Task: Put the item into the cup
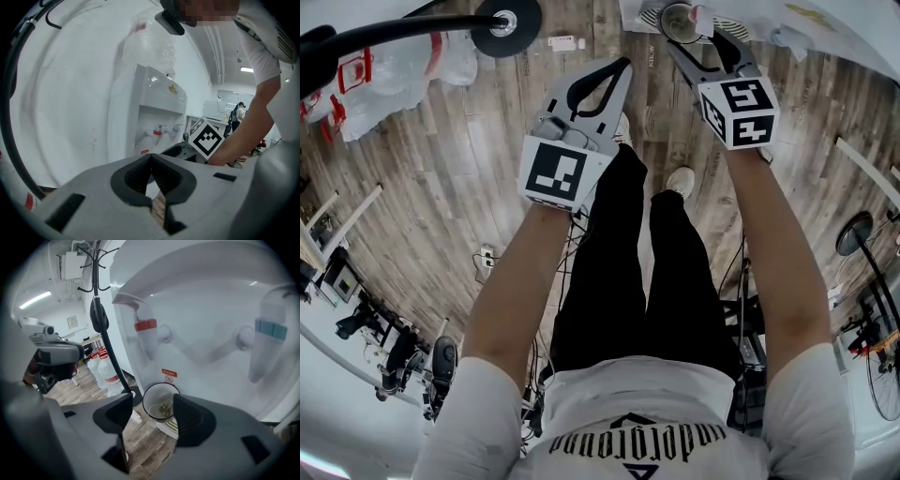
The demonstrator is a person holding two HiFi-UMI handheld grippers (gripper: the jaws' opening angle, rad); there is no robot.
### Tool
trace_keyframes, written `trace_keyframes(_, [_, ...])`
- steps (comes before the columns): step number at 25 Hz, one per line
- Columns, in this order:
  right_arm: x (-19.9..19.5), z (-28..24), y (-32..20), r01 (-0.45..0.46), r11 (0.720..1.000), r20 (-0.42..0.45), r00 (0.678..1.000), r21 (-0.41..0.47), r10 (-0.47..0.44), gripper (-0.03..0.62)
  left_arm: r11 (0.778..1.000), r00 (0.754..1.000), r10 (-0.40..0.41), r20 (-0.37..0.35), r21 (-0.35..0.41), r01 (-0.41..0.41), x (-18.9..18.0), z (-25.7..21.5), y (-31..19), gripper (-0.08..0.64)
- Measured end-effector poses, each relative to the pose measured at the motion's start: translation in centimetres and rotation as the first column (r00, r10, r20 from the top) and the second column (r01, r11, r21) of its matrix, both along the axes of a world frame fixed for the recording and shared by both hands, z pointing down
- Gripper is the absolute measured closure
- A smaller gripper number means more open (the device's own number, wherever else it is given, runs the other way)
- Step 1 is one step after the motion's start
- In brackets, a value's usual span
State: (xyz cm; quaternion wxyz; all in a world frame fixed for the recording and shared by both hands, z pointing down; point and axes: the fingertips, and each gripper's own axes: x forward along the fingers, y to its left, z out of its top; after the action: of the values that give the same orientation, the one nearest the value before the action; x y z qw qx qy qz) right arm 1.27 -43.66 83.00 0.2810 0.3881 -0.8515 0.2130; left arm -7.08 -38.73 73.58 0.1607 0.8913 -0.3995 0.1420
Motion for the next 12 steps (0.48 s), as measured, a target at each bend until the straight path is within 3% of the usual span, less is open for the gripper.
trace_keyframes(12, [1.2,-7.4,4.7,0.019,0.999,0.034,0.999,0.032,-0.02,0.339,0.998,1.0,0.005,0.001,0.058,-0.005,0.8,-6.9,3.2,0.552])
